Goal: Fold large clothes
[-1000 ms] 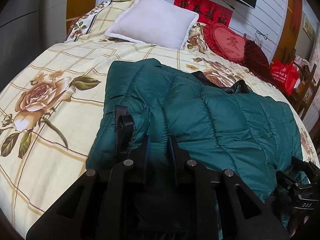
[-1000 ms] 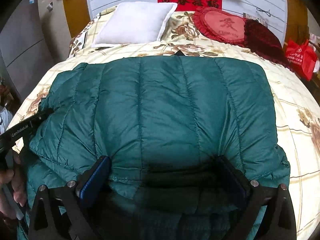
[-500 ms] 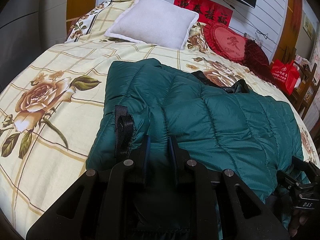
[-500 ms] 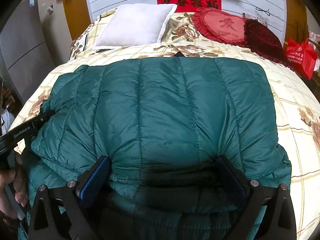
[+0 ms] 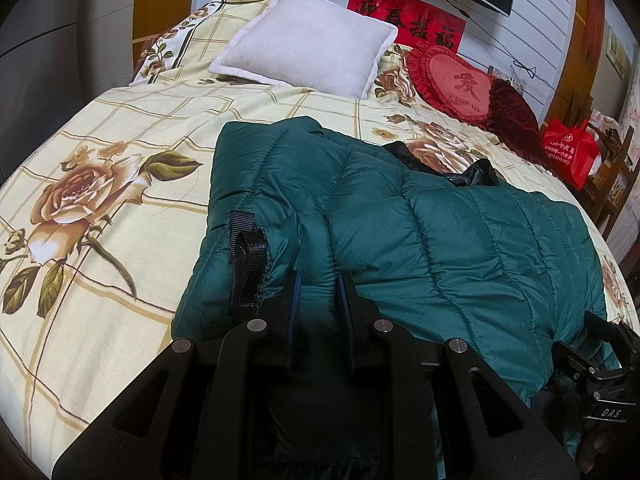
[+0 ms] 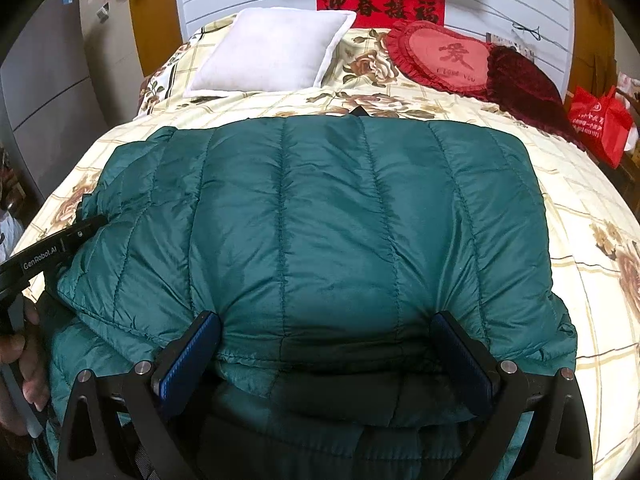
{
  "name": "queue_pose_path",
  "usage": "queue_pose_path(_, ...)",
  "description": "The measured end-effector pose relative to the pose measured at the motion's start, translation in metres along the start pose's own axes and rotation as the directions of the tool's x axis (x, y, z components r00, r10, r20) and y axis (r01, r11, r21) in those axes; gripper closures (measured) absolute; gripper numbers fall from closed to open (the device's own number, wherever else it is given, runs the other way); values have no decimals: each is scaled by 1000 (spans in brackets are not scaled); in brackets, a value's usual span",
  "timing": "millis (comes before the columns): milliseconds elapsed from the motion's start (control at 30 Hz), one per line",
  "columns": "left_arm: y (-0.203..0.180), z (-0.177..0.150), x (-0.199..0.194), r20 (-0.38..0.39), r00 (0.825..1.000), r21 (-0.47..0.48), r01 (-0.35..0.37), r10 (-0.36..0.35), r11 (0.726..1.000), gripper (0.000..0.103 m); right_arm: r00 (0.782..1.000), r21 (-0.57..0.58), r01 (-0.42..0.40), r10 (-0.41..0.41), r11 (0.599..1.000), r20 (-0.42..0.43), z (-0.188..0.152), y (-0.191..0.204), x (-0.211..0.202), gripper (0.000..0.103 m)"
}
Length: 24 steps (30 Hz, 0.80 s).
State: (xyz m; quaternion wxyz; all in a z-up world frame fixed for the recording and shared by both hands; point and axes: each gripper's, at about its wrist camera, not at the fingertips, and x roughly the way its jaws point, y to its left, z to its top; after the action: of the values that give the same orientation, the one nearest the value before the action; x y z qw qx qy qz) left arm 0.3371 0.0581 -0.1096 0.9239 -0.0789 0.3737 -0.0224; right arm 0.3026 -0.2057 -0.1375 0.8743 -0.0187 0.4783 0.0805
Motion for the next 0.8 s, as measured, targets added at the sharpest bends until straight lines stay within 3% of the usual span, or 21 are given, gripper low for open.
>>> queue_pose_path(533,-3,0,1,-10,1000,18,-15,15,1000,85,1000,21,-21,21,1000,2,1,-6,3,0)
queue_pose_path(633,-4,6,0,-60,998,54,-13,17,998,85,999,17,-17,18,1000,-38,7,-8,3,0)
queue_pose_path(700,-1,14,-11,-114,993,78,12,-3,997,85,998,24,-13,14,1000,-56,17,-9,-9,1)
queue_pose_path(800,10,19,-46,-103,995,105,29,-18,994,85,1000,33,-23,24,999,-3,25,-24,-55,1)
